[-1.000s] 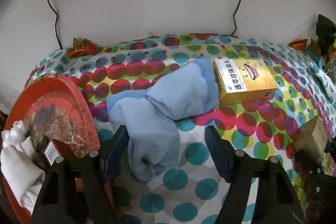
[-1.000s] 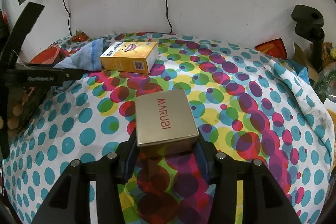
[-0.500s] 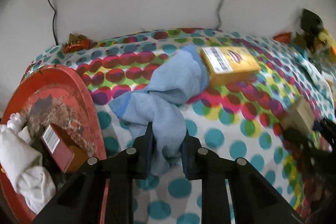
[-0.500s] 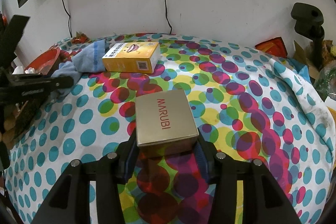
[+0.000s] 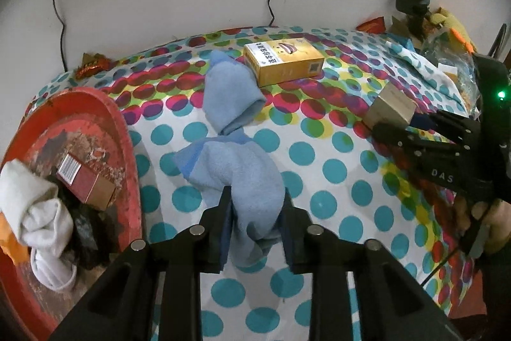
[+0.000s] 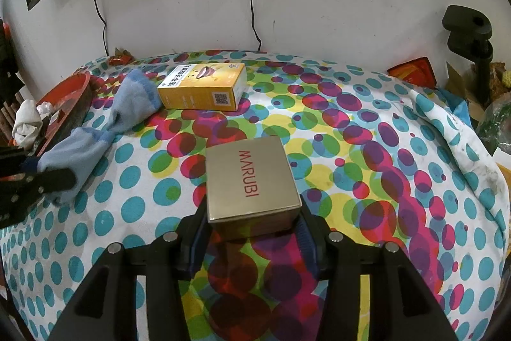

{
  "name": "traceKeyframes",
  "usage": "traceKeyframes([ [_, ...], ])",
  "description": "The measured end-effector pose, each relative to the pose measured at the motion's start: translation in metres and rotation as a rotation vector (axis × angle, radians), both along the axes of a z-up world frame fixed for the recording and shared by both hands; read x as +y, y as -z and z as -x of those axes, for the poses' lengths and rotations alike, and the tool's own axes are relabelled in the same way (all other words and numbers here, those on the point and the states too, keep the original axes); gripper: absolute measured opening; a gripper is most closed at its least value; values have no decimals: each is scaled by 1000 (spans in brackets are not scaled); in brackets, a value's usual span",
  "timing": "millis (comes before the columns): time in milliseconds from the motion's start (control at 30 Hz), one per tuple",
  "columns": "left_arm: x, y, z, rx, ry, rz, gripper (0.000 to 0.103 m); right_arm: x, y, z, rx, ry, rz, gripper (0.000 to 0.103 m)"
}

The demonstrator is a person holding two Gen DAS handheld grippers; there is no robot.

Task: Organize objects
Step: 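Grasp the blue sock with the left gripper while the right gripper holds the MARUBI box, then carry the blue sock onto the red tray and open the left gripper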

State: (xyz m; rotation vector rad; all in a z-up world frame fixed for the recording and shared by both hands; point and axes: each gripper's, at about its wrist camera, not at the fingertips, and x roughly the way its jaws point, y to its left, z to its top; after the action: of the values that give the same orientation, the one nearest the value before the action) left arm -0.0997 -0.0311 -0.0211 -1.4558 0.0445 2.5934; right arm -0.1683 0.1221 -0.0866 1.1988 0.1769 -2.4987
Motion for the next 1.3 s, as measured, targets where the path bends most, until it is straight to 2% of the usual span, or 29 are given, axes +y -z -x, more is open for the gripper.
traceKeyframes([
  [33,-1,0,-1,0,-4,4,31,0,0,0,0,0,-1,49],
  [100,-3,-1,-2,7,-13,15,55,1,0,0,1,-1,-2,49],
  [167,-3,-2,-3,20,-22,33,64,1,1,1,1,-1,-1,49],
  [367,5,6,3,2,-24,45,65,1,0,2,0,-5,0,49],
  [533,6,16,9,-15,-70,50,64,1,0,1,0,-7,-1,49],
  [733,9,18,11,-9,-81,53,60,-1,0,1,0,-9,0,49],
  [800,9,18,11,-7,-83,65,50,0,0,1,0,-10,-1,49],
  [1067,6,16,10,-6,-109,55,31,-1,-1,-1,2,-13,-7,49],
  [1300,7,5,4,28,-112,66,29,-3,1,0,10,-17,-41,49],
])
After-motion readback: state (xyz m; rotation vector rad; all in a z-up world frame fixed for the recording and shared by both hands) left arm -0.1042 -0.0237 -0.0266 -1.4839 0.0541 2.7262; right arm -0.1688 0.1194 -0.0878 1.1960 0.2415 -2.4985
